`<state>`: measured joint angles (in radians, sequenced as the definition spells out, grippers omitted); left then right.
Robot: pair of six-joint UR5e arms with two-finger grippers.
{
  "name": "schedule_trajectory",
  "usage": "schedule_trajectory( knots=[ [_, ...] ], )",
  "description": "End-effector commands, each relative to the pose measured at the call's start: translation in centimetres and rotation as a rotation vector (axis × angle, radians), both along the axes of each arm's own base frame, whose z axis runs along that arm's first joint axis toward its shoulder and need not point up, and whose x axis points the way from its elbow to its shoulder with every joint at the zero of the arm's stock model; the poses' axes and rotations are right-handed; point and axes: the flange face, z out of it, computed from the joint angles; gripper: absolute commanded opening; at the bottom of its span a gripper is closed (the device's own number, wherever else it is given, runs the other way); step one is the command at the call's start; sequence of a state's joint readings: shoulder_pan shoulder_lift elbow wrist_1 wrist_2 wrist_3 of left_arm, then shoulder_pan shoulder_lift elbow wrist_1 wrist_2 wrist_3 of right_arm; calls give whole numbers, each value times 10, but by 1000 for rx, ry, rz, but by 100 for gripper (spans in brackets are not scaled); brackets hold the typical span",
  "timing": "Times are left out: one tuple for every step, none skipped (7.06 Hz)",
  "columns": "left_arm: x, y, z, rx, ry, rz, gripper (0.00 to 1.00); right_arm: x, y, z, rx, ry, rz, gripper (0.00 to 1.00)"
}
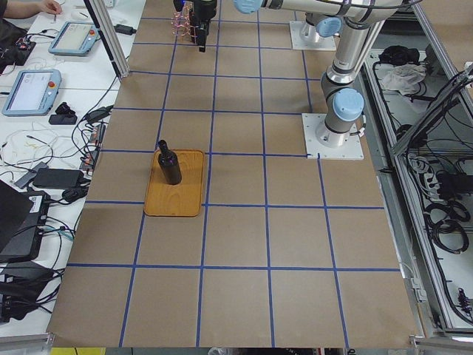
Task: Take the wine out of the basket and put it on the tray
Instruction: 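Open the left gripper and raise it away from the bottle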
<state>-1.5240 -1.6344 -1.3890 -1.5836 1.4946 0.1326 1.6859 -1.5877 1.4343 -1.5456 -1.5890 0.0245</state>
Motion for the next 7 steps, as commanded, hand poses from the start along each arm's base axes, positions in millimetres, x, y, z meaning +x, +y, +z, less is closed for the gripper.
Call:
schedule_trajectory(
  knots=[
    [-8, 27, -2, 9, 7, -10, 100, 0, 0, 0, -1, -1, 0, 100],
    [-7, 37, -5, 18, -5, -12, 100, 0, 0, 0, 0, -3, 0, 100],
    [-3, 42, -11, 27, -44, -8, 100, 0, 0, 0, -2, -3, -1, 100],
    [-1, 44, -10, 27, -67, -1, 100, 1, -1, -1, 0, -4, 0, 100],
    [-1, 44, -12, 32, -65, 18, 100, 1, 0, -1, 0, -4, 2, 100],
    [-1, 46, -12, 32, -65, 20, 100, 1, -1, -1, 0, -4, 1, 100],
    [-1, 45, -12, 32, -65, 20, 100, 1, 0, -1, 0, -4, 2, 100]
  ],
)
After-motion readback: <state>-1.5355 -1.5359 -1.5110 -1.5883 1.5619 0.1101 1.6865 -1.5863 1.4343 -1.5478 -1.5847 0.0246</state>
